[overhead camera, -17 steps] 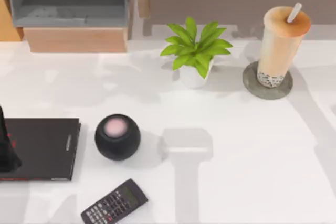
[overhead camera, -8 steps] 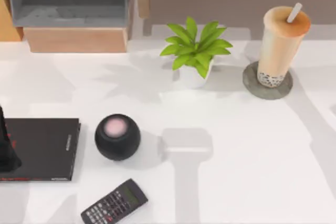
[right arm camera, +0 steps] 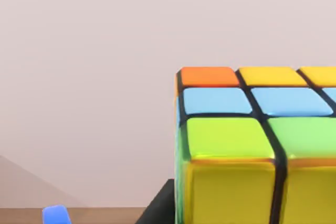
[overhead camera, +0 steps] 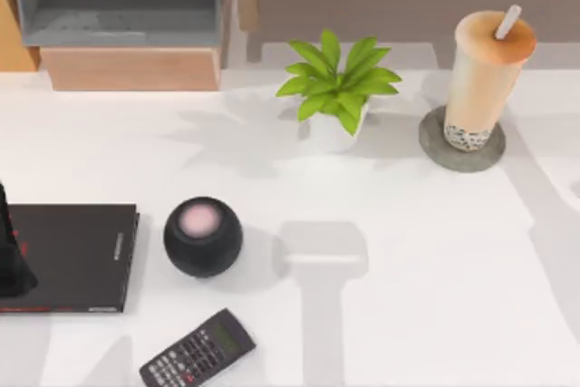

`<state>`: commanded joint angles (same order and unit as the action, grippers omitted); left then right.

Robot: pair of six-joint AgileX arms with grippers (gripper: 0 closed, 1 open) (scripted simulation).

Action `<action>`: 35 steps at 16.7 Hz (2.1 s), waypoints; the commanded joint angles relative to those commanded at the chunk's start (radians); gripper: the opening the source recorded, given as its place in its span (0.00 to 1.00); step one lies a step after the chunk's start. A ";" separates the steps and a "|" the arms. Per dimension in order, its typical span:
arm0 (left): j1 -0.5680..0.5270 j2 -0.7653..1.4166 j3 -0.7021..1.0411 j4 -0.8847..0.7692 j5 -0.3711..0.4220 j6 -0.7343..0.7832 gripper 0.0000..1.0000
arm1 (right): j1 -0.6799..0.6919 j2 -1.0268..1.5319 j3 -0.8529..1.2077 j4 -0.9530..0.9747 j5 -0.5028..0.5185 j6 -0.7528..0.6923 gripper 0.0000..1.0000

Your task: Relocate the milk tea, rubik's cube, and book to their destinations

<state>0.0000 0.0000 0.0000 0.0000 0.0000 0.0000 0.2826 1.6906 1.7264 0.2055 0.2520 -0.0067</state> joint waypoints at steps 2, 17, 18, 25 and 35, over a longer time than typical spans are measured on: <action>0.000 0.000 0.000 0.000 0.000 0.000 1.00 | -0.006 0.074 0.093 -0.003 -0.020 0.002 0.00; 0.000 0.000 0.000 0.000 0.000 0.000 1.00 | -0.031 0.281 0.217 -0.180 0.033 0.022 0.23; 0.000 0.000 0.000 0.000 0.000 0.000 1.00 | -0.031 0.281 0.217 -0.180 0.033 0.022 0.30; 0.000 0.000 0.000 0.000 0.000 0.000 1.00 | -0.031 0.281 0.217 -0.180 0.033 0.022 0.83; 0.000 0.000 0.000 0.000 0.000 0.000 1.00 | -0.031 0.281 0.217 -0.180 0.033 0.022 1.00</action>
<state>0.0000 0.0000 0.0000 0.0000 0.0000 0.0000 0.2518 1.9713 1.9435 0.0260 0.2852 0.0153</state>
